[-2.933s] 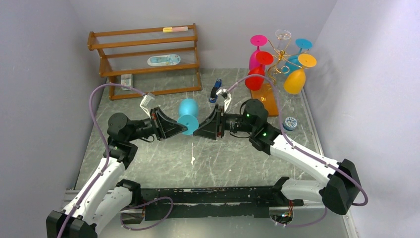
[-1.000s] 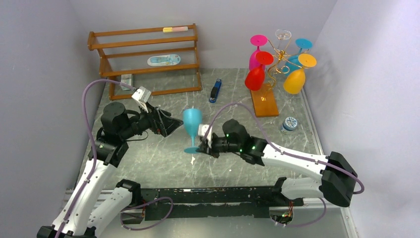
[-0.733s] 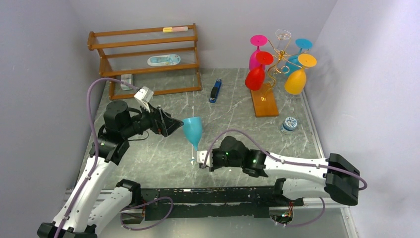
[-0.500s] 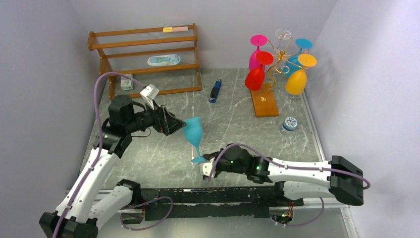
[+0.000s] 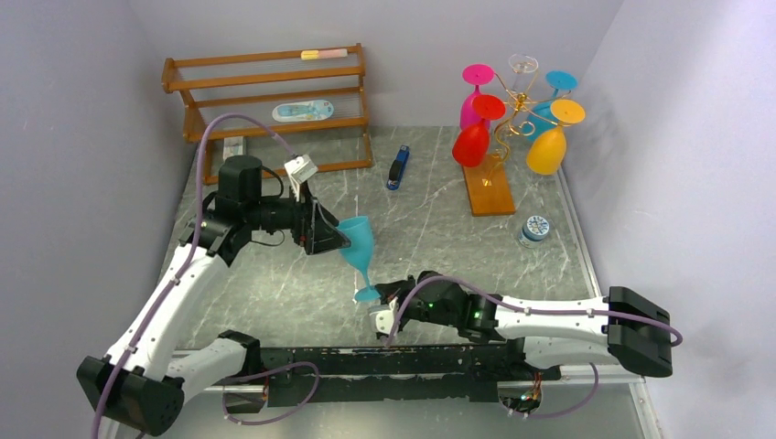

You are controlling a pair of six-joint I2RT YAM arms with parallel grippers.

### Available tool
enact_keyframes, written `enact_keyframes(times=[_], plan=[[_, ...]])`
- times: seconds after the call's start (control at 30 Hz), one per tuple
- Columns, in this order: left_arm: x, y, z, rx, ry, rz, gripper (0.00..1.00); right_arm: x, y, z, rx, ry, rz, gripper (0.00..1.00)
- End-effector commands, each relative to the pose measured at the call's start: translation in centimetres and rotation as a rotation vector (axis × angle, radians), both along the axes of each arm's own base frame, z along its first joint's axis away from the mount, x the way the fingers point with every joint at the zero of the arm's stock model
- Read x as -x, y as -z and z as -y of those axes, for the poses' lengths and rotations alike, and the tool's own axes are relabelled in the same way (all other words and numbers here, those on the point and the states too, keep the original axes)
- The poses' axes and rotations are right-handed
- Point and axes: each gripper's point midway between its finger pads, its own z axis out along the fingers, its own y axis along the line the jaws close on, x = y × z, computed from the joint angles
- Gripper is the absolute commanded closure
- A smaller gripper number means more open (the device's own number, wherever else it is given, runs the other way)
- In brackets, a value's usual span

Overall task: Take the wine glass off the wine glass rack
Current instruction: Place the wine glass at the center of the board.

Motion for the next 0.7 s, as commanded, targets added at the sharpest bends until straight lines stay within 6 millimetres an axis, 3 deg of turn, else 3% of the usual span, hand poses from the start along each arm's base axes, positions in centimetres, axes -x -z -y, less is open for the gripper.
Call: enact_keyframes(times=[0.0, 0.33, 0.53, 0.67], plan=[[0.7, 0.4, 0.0, -0.076, 0.067, 0.008, 0.06, 0.1, -0.3, -0.2, -0.02, -0.024, 0.059, 1.0], [2.6, 2.3, 3.1, -0.156, 0.177, -0.044, 0.12, 0.3, -0.3, -0.2, -0.009, -0.046, 0.087, 1.0], [2.6, 2.4, 3.7, -0.165, 0.189, -0.034, 0.28, 0.3, -0.1, 0.0, 0.004, -0.047, 0.091, 1.0], [2.8, 2.6, 3.6, -0.193, 0.224, -0.02, 0.46, 0.0, -0.1, 0.5, 0.013, -0.03, 0.107, 1.0]])
